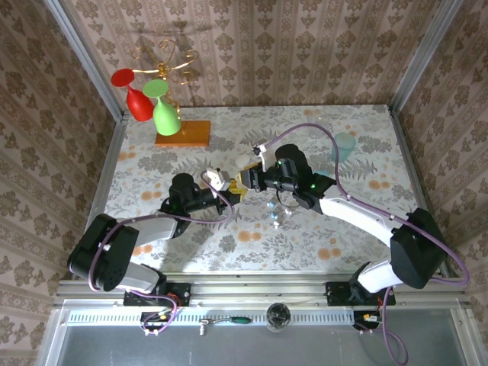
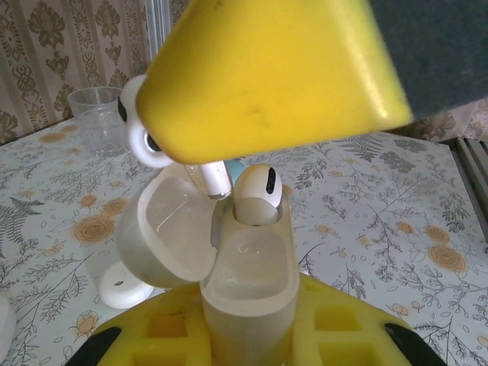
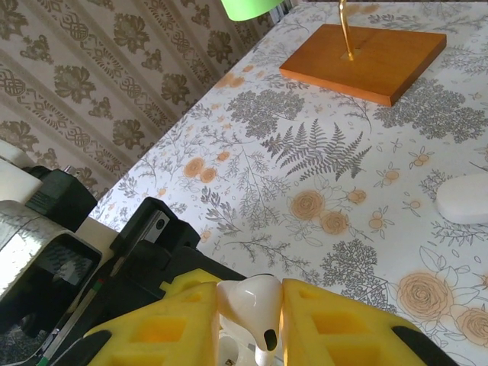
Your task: Insert the wireless bluetooth earbuds into the charging case
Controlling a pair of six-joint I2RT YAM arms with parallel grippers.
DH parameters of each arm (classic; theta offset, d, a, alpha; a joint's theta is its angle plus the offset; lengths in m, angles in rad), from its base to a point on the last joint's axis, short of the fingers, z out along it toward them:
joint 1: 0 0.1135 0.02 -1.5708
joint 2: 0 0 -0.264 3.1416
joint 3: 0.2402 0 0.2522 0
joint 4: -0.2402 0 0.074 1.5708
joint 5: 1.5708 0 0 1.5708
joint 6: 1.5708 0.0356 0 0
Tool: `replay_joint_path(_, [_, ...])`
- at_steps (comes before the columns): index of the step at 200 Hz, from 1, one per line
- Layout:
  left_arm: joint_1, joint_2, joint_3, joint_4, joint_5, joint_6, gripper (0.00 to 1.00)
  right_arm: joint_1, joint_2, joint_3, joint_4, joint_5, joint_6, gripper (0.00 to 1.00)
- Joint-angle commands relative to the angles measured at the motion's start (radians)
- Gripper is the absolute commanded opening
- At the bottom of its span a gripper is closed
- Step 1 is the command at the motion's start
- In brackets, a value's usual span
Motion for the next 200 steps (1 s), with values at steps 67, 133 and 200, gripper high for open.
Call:
replay_joint_path(67, [-0.007, 0.003, 0.047, 0.04, -0.028, -0.073, 0.0, 0.028, 0.046, 0.02, 0.035, -0.036, -0.021, 0.27])
replay_joint_path(133, [-0.006, -0.005, 0.056, 0.049, -0.051, -0.111, 0.0, 0.033, 0.059, 0.007, 0.042, -0.027, -0.024, 0.27])
replay_joint_path(200, [0.0, -0.009, 0.064, 0.037, -0.072, -0.131, 0.0, 0.035, 0.036, -0.013, 0.048, 0.001, -0.035, 0.26])
